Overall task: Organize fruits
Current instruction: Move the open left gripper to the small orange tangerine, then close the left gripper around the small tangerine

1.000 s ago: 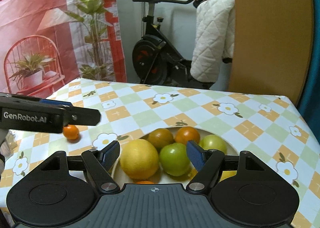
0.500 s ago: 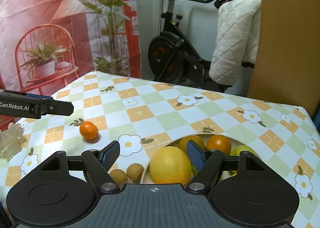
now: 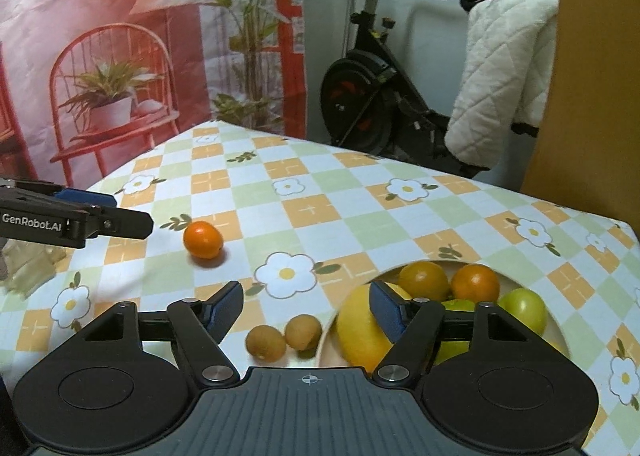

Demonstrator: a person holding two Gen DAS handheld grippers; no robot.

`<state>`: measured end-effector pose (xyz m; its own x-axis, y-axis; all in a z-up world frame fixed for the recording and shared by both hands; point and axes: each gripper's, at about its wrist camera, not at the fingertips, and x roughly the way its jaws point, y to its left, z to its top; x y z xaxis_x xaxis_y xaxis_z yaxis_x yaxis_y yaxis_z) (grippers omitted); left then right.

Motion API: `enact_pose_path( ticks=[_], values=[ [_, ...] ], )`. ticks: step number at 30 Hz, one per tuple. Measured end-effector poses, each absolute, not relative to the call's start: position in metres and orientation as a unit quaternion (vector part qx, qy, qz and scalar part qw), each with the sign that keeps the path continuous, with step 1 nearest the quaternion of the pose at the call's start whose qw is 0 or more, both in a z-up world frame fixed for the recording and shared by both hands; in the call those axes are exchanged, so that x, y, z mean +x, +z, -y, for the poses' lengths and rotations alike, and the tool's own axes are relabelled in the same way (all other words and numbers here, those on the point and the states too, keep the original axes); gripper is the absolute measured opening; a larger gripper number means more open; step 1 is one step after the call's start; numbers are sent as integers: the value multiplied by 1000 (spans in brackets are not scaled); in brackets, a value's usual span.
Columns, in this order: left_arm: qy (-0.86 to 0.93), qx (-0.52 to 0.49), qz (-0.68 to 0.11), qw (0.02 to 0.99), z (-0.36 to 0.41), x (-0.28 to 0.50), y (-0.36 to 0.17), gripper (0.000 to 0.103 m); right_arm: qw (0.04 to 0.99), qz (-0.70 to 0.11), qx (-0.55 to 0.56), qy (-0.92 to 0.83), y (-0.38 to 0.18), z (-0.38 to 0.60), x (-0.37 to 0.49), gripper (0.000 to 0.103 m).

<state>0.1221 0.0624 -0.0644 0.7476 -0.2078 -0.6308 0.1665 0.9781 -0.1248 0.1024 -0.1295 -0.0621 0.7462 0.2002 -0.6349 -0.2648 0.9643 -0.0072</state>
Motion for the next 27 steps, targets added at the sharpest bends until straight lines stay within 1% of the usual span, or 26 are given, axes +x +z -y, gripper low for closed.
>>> enact_pose_path(
  ticks=[8, 21, 23, 27],
  values=[
    [-100, -44, -346, 932, -69, 132, -69, 70, 926, -335, -69, 157, -69, 110, 116, 60],
    [-102, -74, -351, 928, -78, 157, -73, 70, 909, -332, -118, 223, -85, 56, 157, 57],
    [-107, -75, -352, 927, -78, 160, -75, 70, 906, -334, -122, 230, -88, 50, 163, 53],
    [-117, -77, -357, 924, -76, 167, -80, 69, 898, -342, -127, 247, -96, 39, 174, 49]
  ],
)
